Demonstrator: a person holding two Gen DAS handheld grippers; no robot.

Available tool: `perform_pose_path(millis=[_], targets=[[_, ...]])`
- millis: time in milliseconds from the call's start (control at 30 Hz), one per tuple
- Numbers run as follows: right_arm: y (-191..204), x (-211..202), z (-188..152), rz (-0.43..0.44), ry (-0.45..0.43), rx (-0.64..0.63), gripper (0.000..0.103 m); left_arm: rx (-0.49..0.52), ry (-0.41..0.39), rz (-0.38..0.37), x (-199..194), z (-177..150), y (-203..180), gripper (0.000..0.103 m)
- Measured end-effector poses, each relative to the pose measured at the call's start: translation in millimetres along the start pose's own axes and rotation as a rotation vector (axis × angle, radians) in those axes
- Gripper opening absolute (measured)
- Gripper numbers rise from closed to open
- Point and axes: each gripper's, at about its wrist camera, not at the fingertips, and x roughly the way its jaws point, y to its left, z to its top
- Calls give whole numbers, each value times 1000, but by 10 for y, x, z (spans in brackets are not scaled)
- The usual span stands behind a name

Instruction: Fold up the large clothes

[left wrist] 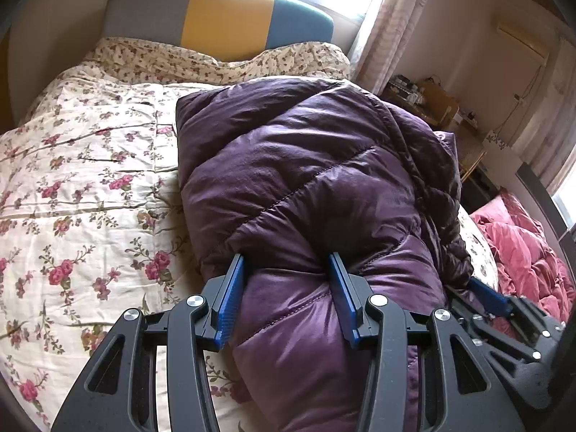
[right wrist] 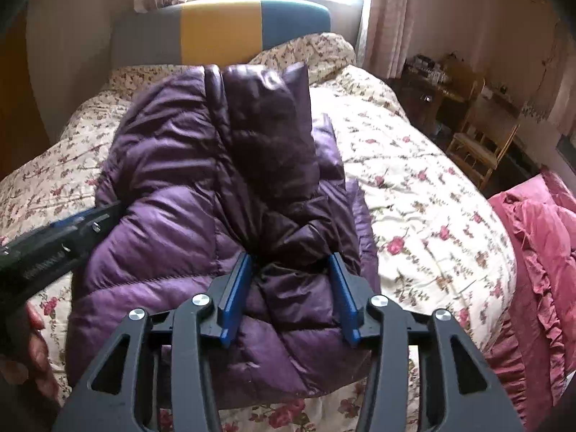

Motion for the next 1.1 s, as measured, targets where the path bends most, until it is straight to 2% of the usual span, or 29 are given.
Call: perform_pose_path(millis=[200, 300, 500, 567, 833, 1100], targets=[[76, -250, 152, -4, -67, -4, 55, 3, -6, -2, -17, 11, -13, 46], [175, -269, 242, 4, -79, -4, 55, 2, -7, -2, -19, 14, -14, 46], [301, -96, 403, 15, -81, -6, 54, 1, -7, -3, -28, 10, -19, 46], [331, 2, 450, 13, -76, -1, 48, 3, -7, -4, -30, 12, -22, 46], [388, 282, 715, 3, -84, 18, 48, 6, -9, -7, -36, 50, -21, 46], [269, 590, 643, -9, -25, 51, 38, -20, -39, -8, -97, 138, -19, 46]])
